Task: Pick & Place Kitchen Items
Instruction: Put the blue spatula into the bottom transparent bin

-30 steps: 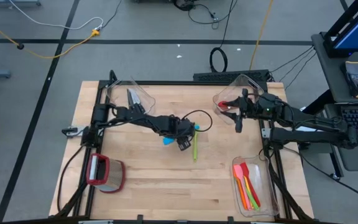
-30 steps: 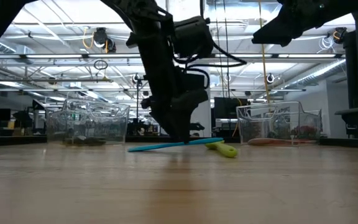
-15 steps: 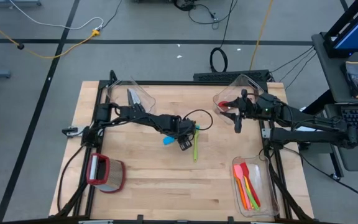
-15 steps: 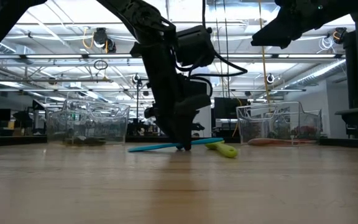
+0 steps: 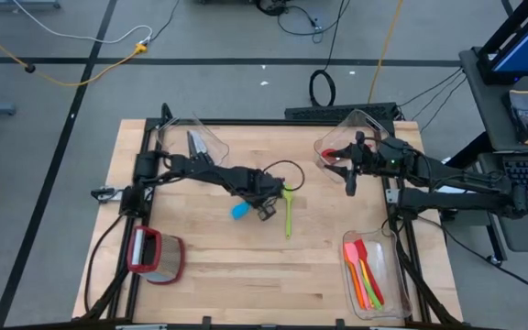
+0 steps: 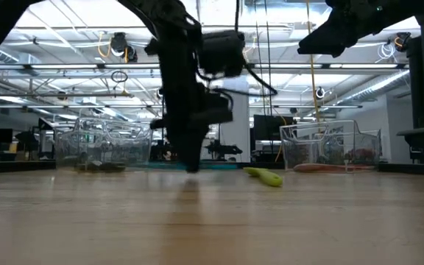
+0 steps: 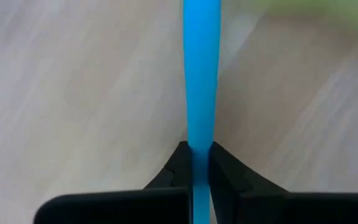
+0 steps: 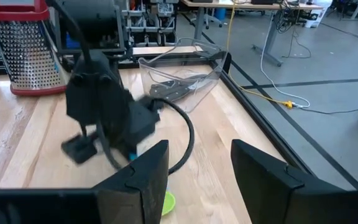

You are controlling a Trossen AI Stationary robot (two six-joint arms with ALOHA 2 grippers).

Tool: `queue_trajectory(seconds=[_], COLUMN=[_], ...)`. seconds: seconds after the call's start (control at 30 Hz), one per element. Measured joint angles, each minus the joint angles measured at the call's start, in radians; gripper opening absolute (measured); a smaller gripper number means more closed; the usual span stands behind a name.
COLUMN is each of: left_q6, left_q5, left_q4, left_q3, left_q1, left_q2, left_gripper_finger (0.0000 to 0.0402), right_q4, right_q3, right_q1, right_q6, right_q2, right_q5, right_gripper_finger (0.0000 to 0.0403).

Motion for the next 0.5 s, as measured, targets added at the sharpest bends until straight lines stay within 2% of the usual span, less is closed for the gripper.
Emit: queue_trajectory(seconds=[0.2,0.37,0.5], left_q6=[-0.049,-0.061,-0.1], left_q5=[-0.073,-0.074,-0.02], left_q4=[-0.009,0.047,0.133], left_q3=[0.005,0.001,0.005], left_q1=[0.0,-0.002,-0.001], left_q2=[-0.157,-0.261,-0.336], left_gripper_finger=[0.0012,0.0012,0.0012], right_q4=[0.014,0.031,0.047], right_q3=[0.0,0.0,0.0], right_q1=[0.0,0.0,0.0], right_q6=[0.0,-0.003,-0.043], right_q2=[0.0,0.0,0.0], right_q5=[-0.001,-0.002,-0.003], right_gripper_finger=[0.0166,0.0166,0.0166])
